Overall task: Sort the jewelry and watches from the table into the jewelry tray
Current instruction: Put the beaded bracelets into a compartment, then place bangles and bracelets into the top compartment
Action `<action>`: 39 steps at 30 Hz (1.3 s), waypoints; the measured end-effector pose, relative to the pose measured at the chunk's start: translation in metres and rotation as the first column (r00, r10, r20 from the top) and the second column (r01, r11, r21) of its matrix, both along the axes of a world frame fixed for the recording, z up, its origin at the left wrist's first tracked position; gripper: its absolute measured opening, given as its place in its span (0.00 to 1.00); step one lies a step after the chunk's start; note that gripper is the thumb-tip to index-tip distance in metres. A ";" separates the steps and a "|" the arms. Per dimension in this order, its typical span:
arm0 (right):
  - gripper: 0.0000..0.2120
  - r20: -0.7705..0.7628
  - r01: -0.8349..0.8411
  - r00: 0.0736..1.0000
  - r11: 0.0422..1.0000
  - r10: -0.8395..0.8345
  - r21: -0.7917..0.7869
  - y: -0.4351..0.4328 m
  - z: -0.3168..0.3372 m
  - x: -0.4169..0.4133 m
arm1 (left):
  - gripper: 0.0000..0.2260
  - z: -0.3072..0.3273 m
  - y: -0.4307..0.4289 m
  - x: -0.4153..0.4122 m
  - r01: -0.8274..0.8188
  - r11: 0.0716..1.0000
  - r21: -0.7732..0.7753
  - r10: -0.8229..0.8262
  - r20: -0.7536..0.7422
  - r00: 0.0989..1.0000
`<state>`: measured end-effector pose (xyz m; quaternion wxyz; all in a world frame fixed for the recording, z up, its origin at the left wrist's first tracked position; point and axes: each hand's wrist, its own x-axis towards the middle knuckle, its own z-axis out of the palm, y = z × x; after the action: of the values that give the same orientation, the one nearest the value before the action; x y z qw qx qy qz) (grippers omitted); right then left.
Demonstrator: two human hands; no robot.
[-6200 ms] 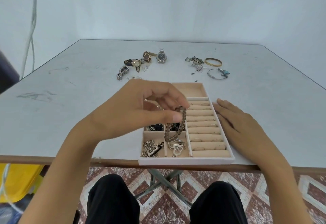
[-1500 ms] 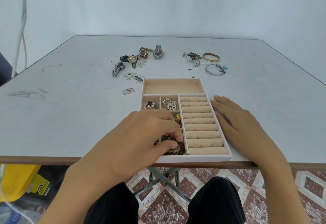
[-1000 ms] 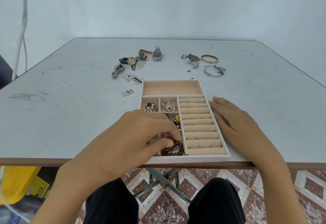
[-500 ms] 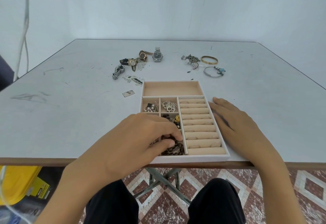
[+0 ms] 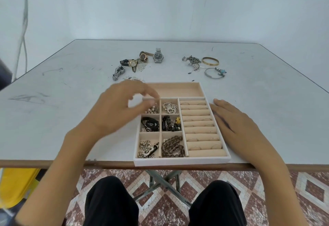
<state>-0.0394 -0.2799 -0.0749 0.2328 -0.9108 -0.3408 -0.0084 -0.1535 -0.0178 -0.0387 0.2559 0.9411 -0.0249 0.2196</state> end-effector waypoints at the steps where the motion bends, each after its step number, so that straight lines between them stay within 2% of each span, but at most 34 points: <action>1: 0.20 0.001 0.000 1.000 1.000 0.000 0.000 0.000 0.000 0.000 | 0.11 -0.004 0.012 0.012 -0.064 0.998 -0.004 0.064 -0.011 0.998; 4: 0.20 -0.001 -0.007 1.000 1.000 0.007 -0.001 0.000 0.000 0.001 | 0.11 -0.015 0.044 0.046 -0.205 0.979 -0.016 0.203 -0.073 0.976; 9: 0.20 -0.040 -0.004 0.999 1.000 0.005 0.031 0.000 0.002 0.005 | 0.11 -0.027 0.064 0.093 -0.307 0.949 0.075 0.315 -0.165 0.934; 14: 0.20 -0.047 -0.006 0.999 1.000 0.005 -0.025 -0.001 0.012 0.009 | 0.14 -0.042 0.061 0.098 -0.160 0.971 0.178 0.187 -0.150 0.971; 20: 0.11 -0.070 0.026 0.997 0.991 -0.035 -0.132 0.016 0.053 0.038 | 0.14 -0.044 0.060 0.098 -0.144 0.979 0.144 0.162 -0.124 0.979; 25: 0.08 -0.258 -0.071 0.966 0.967 0.006 -0.244 0.059 0.086 0.087 | 0.14 -0.047 0.062 0.098 -0.142 0.985 0.094 0.152 -0.110 0.982; 27: 0.08 -0.259 -0.011 0.965 0.977 -0.045 -0.213 0.077 0.089 0.115 | 0.14 -0.047 0.063 0.098 -0.139 0.987 0.086 0.147 -0.099 0.984; 30: 0.08 -0.190 0.135 0.971 0.988 -0.147 -0.071 0.100 0.087 0.152 | 0.14 -0.047 0.064 0.098 -0.138 0.989 0.059 0.143 -0.080 0.987; 34: 0.08 -0.107 0.297 0.951 0.953 -0.291 0.052 0.124 0.071 0.179 | 0.15 -0.046 0.065 0.099 -0.128 0.991 0.044 0.131 -0.071 0.989; 39: 0.12 0.010 0.332 0.943 0.941 -0.333 0.064 0.142 0.049 0.195 | 0.14 -0.048 0.068 0.102 -0.122 0.992 0.033 0.124 -0.052 0.991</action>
<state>0.1559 -0.1380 -0.0258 0.2526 -0.9475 -0.1841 -0.0674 -0.0518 0.0498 -0.0870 0.2284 0.9501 0.0366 0.2093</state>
